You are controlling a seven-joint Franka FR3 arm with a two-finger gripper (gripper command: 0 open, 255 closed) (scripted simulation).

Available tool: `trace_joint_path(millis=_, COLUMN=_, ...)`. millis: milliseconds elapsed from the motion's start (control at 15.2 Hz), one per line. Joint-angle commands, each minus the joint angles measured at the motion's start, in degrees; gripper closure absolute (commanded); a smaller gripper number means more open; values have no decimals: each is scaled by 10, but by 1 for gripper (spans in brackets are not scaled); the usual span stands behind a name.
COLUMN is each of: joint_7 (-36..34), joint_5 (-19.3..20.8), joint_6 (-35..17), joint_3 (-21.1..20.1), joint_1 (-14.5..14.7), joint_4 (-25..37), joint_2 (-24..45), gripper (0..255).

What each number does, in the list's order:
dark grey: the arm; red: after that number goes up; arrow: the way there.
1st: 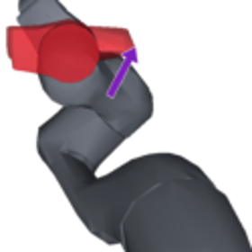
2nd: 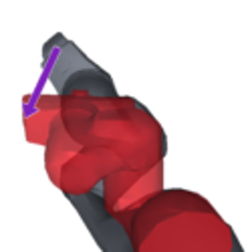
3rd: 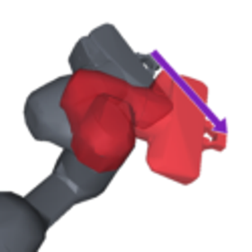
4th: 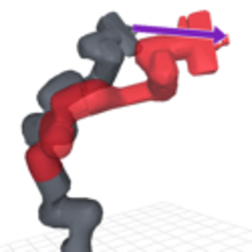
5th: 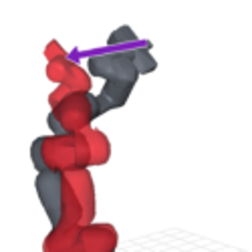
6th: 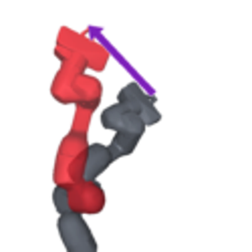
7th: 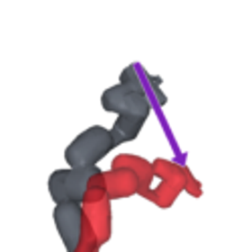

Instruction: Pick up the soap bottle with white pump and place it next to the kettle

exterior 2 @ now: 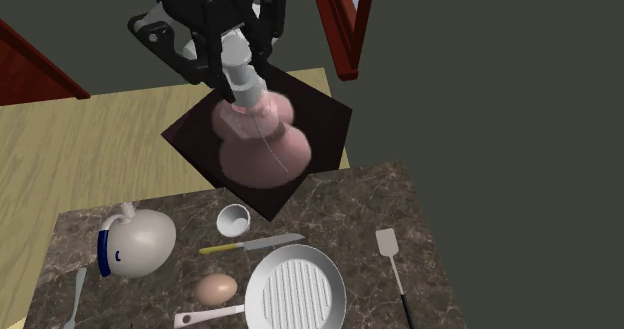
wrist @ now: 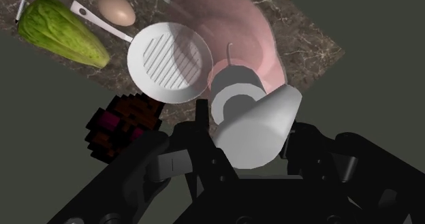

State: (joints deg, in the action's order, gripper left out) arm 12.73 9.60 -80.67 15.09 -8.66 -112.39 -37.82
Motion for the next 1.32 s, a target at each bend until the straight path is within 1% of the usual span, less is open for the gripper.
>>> trace_joint_path(millis=0, joint_7=24, joint_5=13, joint_6=7, joint_3=17, joint_1=-7, joint_4=-9, joint_2=-19, gripper=255)
trace_joint_path(millis=594, joint_7=139, joint_5=78, joint_6=38, joint_3=108, joint_1=-34, joint_4=2, joint_2=-63, gripper=255)
trace_joint_path(millis=924, joint_7=207, joint_5=115, joint_6=52, joint_3=164, joint_1=-41, joint_4=30, joint_2=-69, gripper=255)
trace_joint_path(millis=1254, joint_7=279, joint_5=149, joint_6=62, joint_3=227, joint_1=-39, joint_4=72, joint_2=-61, gripper=255)
